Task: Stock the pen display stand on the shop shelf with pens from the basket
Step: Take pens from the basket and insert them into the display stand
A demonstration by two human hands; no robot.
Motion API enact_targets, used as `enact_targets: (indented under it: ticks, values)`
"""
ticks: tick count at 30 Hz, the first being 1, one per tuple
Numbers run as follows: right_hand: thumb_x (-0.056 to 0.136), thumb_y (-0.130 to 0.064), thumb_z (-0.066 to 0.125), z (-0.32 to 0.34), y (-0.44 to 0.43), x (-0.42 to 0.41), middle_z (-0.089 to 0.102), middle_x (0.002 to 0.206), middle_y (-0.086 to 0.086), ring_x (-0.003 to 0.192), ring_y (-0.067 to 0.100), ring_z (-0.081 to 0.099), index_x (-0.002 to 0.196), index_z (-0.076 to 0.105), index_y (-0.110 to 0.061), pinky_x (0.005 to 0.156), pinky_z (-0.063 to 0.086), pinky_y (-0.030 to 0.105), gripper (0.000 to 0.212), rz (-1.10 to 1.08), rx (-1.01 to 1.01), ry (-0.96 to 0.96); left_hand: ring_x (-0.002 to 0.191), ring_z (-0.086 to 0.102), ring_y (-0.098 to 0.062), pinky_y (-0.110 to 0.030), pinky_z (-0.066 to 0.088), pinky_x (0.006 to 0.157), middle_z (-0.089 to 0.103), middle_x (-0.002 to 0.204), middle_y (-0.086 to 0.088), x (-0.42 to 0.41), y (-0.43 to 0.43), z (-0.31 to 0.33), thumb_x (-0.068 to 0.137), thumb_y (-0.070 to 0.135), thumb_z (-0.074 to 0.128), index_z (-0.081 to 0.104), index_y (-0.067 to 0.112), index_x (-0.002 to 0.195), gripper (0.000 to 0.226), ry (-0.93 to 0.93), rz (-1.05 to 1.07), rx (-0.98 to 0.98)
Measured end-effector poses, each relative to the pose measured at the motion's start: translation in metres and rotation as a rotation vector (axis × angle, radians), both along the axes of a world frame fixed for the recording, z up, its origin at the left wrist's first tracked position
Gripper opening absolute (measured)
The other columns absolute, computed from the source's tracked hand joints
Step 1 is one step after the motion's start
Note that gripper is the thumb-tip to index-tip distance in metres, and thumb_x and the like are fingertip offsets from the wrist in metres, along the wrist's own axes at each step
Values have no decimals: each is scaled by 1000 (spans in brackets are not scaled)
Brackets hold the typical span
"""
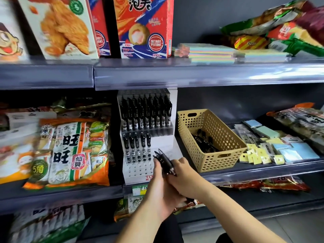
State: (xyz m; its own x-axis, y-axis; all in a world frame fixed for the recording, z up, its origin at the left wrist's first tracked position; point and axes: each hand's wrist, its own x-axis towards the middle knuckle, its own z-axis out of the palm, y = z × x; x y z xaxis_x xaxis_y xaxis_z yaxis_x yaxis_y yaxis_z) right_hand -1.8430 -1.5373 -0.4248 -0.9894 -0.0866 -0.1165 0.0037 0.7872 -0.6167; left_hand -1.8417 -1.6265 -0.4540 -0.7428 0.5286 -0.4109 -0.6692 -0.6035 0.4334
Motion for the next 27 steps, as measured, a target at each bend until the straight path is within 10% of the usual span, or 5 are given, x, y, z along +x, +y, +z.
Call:
enact_targets:
  ticks: [7, 11, 15, 23, 27]
  values:
    - [92, -36, 49, 4, -21, -8, 37, 127, 13, 121, 31, 33, 130, 40, -13, 100, 30, 36, 45, 59, 148, -128, 109, 62, -32, -50, 53, 85, 61, 121, -21, -2, -13, -7, 80, 74, 32, 51, 3, 128, 88, -31, 169, 290]
    - [89, -12, 53, 12, -25, -9, 61, 104, 13, 96, 24, 57, 116, 56, -3, 81, 44, 32, 28, -60, -371, -191, 81, 72, -29, -40, 58, 57, 71, 96, -19, -3, -17, -6, 93, 50, 39, 61, 2, 109, 54, -1, 223, 226]
    - [94, -9, 50, 16, -20, -11, 58, 106, 7, 92, 19, 57, 115, 58, -12, 84, 47, 31, 23, -253, -773, -277, 74, 72, -29, -46, 55, 73, 72, 86, -18, -6, -24, -10, 97, 29, 45, 61, 1, 101, 33, -57, 259, 165]
    - [94, -5, 46, 21, -19, -10, 59, 80, 5, 65, 13, 54, 99, 64, -7, 57, 43, 22, 19, -286, -909, -326, 46, 44, -18, -27, 39, 49, 45, 51, -2, -7, -40, -13, 84, 31, 69, 52, 10, 70, 30, 86, 304, -507]
    - [93, -4, 43, 22, -23, -1, 55, 53, 1, 40, 9, 42, 101, 60, -14, 36, 31, 17, 21, -67, -701, -411, 48, 44, -13, -24, 38, 53, 50, 54, 0, -5, -48, 3, 76, 35, 75, 68, 13, 86, 25, 298, 391, -706]
